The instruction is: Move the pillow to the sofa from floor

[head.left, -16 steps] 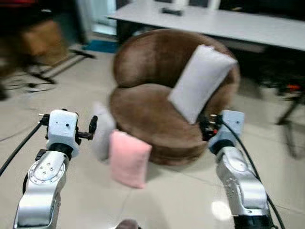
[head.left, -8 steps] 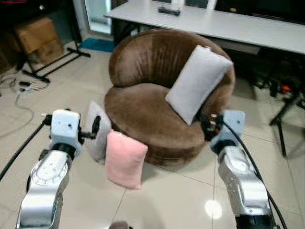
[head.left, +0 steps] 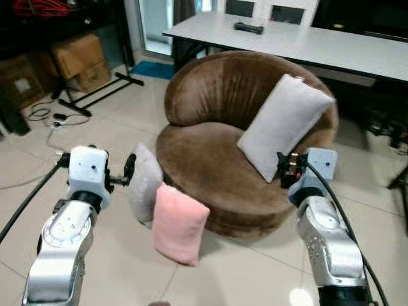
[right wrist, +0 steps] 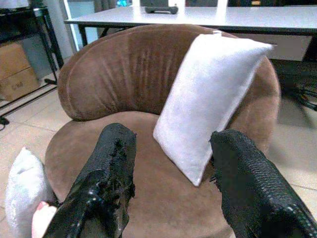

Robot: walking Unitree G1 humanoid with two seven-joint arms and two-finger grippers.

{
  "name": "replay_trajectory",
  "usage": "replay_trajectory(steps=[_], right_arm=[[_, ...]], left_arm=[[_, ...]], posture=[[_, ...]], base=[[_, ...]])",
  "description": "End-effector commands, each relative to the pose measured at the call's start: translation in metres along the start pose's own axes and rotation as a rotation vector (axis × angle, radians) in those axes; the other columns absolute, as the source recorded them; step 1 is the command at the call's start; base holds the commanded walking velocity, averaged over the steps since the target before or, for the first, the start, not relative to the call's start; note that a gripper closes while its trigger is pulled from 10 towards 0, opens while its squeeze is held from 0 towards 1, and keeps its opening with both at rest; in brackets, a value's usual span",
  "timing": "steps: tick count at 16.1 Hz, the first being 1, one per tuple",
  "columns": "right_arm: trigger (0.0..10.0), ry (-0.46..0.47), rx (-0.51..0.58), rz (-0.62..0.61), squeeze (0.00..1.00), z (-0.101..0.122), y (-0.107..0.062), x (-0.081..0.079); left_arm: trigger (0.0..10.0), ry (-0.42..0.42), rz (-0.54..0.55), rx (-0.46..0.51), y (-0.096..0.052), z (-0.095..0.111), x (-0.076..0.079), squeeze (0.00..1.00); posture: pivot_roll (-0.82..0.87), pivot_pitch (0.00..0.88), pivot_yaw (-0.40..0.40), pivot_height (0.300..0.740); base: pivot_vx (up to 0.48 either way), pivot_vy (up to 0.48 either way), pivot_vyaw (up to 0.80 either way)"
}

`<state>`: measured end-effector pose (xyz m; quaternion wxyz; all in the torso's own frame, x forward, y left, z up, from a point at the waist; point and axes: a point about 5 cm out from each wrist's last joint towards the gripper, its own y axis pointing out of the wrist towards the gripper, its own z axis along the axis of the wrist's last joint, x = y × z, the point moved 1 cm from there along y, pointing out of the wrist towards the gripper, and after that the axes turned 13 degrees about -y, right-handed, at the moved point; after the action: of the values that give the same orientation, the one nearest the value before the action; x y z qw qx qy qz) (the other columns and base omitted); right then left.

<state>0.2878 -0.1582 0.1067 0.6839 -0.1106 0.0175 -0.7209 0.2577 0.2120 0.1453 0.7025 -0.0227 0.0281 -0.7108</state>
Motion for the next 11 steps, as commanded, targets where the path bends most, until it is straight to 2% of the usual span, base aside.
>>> replay_trajectory(steps=[1,11], right_arm=[[10.0,-0.010,0.034,0.022,0.00,0.0082,0.0024,-0.0062],[10.0,-0.058,0.029,0.036,0.00,0.0092,0.0069,-0.0047]], left_arm=[[10.0,0.005,0.015,-0.001,0.0015,0.0010,-0.0053,0.00],[10.0,0.008,0.031,-0.003,0.0012,-0.0007,-0.0106,0.00]], posture=[[0.09,0.000,-0.036,0.740],[0.09,0.000,-0.057,0.740]], base=[[0.337,0.000,0.00],[0.343,0.000,0.00]])
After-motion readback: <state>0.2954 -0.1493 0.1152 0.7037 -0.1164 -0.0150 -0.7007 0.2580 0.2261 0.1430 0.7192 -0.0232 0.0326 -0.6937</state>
